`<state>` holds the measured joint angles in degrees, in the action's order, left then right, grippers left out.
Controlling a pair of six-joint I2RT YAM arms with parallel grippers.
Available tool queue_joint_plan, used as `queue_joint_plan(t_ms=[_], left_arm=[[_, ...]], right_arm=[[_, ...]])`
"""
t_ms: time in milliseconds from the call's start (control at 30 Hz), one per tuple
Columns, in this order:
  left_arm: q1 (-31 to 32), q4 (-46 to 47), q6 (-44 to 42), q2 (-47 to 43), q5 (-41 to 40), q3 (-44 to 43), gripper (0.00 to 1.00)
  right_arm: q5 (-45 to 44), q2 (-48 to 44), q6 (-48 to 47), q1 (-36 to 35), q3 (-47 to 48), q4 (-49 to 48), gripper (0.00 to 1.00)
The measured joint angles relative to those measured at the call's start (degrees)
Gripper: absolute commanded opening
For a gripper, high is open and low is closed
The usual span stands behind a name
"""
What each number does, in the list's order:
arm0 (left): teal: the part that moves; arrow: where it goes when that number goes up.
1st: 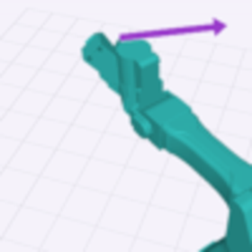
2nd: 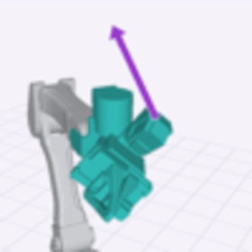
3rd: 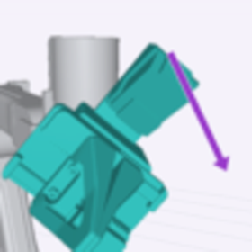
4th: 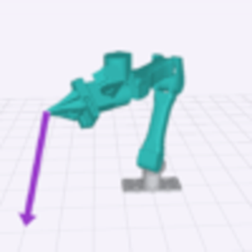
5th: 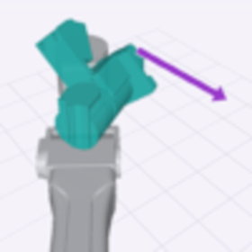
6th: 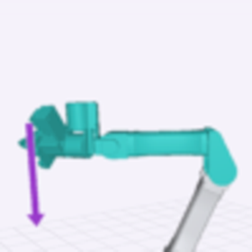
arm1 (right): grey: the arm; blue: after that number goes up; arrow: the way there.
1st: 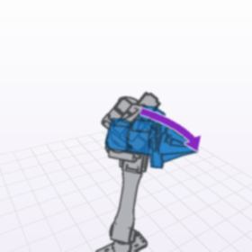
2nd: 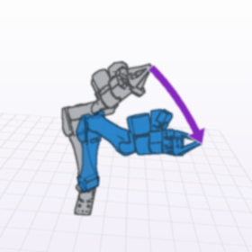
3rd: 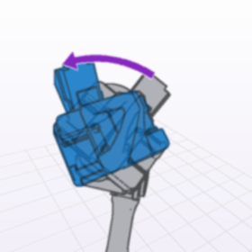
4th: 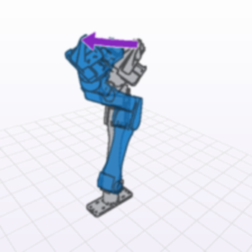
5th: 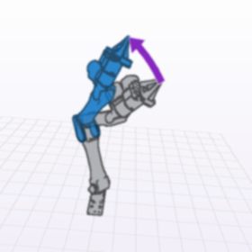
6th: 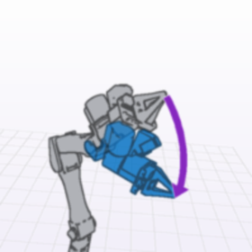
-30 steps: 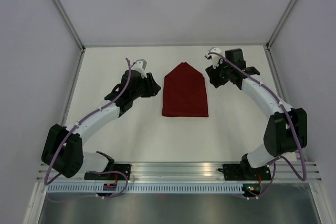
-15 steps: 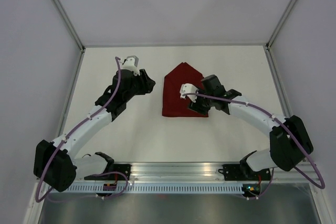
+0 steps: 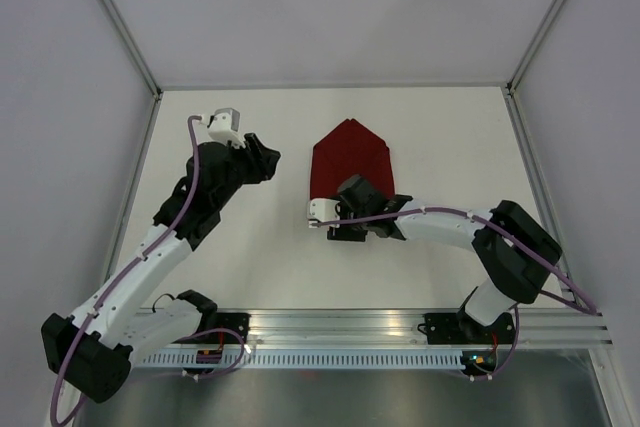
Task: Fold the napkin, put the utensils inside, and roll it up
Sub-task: Roll the napkin at the center of the board.
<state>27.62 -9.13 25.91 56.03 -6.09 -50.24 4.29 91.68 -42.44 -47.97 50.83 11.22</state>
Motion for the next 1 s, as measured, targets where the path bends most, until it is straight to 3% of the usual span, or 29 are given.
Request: queue_joint_plan(t_ms=[600,1000], left_arm=[[-0.3,-1.9,-1.0,-1.8,-1.1,2.5,0.54],[-0.3,-1.9,-2.1,0.3,0.6,2.7,0.54]], right_arm=[[-6.9,5.2,-4.3,-0.3,-1.8,-9.7,0.65],[-1.9,8.0,-6.5,2.7,2.5,-4.8,0.51]])
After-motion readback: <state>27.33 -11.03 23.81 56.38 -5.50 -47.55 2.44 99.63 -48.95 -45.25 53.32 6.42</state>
